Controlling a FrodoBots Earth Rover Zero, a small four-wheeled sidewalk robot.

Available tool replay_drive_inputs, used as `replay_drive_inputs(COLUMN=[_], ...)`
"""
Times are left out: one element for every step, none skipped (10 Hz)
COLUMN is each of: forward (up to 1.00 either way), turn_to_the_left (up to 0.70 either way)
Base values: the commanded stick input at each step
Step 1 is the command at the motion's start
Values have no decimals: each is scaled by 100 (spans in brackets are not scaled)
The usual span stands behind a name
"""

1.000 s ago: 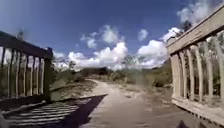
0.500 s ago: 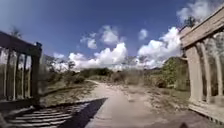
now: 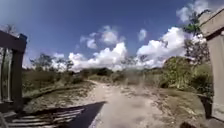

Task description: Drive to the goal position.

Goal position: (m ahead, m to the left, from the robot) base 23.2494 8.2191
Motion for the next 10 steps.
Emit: replay_drive_inputs(forward=[70, 70, 70, 70, 70, 70, 70, 70, 70, 70], turn_to_the_left=[0, 0, 0, 0, 0, 0, 0, 0, 0, 0])
